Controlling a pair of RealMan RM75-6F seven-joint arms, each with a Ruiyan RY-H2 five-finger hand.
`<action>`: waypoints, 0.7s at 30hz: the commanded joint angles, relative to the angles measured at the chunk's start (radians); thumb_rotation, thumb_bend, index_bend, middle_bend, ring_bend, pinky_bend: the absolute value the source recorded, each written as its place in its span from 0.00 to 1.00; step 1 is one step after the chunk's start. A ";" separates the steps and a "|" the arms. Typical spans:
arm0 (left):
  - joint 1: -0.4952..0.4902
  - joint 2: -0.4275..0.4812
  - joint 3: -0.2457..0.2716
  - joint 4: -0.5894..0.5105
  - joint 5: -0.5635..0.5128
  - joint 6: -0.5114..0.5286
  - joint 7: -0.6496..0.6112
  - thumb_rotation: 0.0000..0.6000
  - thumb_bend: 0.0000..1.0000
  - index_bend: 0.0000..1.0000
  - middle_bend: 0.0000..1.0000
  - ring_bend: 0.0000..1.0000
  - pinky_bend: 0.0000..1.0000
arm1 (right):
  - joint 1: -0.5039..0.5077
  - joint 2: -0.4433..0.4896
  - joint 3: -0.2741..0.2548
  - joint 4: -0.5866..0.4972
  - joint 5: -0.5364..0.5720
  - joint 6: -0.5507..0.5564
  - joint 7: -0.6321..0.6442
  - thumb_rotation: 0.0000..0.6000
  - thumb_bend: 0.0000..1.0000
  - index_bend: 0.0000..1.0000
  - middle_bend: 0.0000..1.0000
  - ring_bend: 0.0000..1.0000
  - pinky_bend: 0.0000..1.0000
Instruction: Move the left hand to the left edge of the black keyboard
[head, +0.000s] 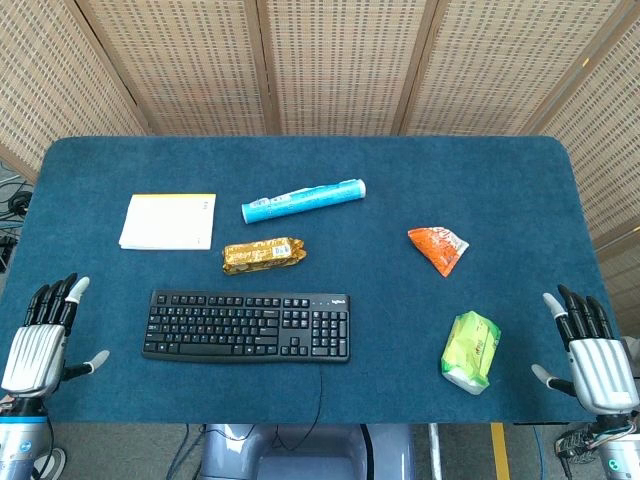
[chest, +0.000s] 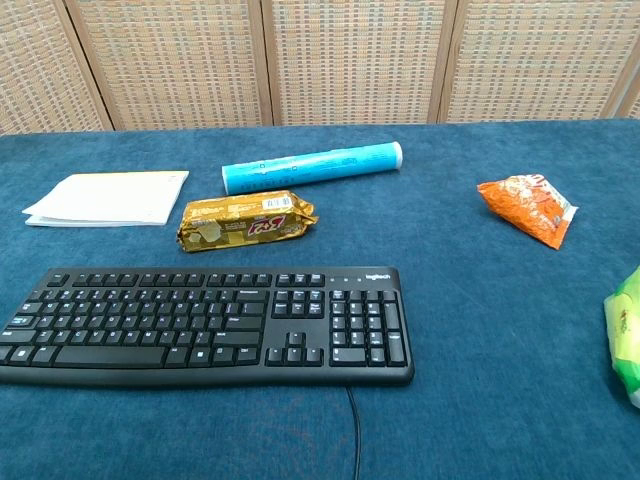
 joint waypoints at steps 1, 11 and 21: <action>0.001 0.001 0.000 -0.001 0.000 0.002 -0.001 1.00 0.13 0.00 0.00 0.00 0.00 | 0.001 -0.001 -0.001 0.001 0.000 -0.002 -0.001 1.00 0.00 0.00 0.00 0.00 0.00; 0.002 0.005 -0.002 0.000 -0.001 0.001 -0.009 1.00 0.13 0.00 0.00 0.00 0.00 | 0.002 -0.003 -0.002 -0.007 -0.009 -0.001 -0.010 1.00 0.00 0.00 0.00 0.00 0.00; -0.002 0.003 -0.001 -0.002 0.002 -0.006 -0.003 1.00 0.14 0.00 0.00 0.00 0.00 | -0.001 -0.001 0.000 -0.006 -0.002 0.002 -0.009 1.00 0.00 0.00 0.00 0.00 0.00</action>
